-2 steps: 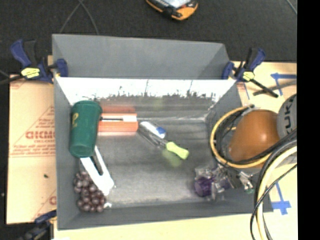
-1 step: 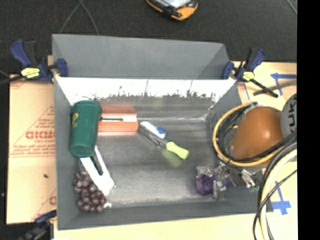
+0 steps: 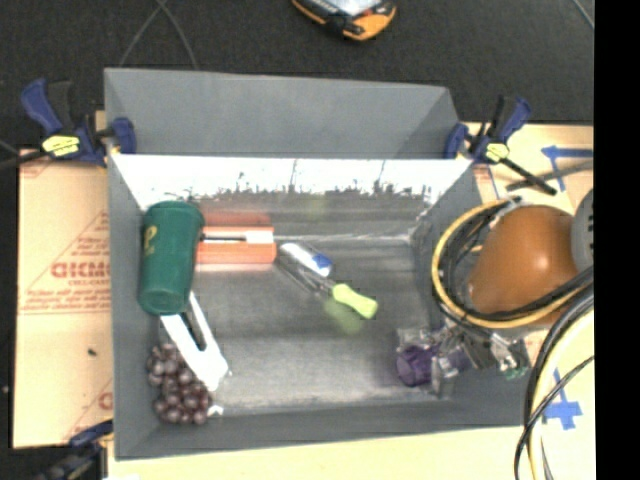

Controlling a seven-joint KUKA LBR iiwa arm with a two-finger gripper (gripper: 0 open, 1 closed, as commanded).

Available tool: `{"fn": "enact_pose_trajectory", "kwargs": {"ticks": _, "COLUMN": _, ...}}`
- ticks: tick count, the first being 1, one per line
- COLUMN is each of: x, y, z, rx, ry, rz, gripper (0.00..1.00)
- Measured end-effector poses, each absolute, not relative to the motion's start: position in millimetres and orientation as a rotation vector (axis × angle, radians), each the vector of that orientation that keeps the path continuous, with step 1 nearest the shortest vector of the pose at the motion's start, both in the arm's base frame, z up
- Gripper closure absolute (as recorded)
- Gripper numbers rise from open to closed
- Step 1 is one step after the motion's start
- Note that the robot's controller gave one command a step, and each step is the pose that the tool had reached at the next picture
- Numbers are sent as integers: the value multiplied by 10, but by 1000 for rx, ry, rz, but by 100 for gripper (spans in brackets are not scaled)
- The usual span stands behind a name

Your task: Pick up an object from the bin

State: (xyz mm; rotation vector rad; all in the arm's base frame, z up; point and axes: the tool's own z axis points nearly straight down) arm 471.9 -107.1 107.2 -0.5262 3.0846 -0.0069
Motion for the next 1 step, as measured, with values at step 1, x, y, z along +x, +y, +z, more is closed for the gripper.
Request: {"fn": "enact_pose_trajectory", "kwargs": {"ticks": 1, "x": 4717, "y": -1072, "z": 1296, "rx": -525, "ry": 3086, "rz": -6, "gripper": 100}}
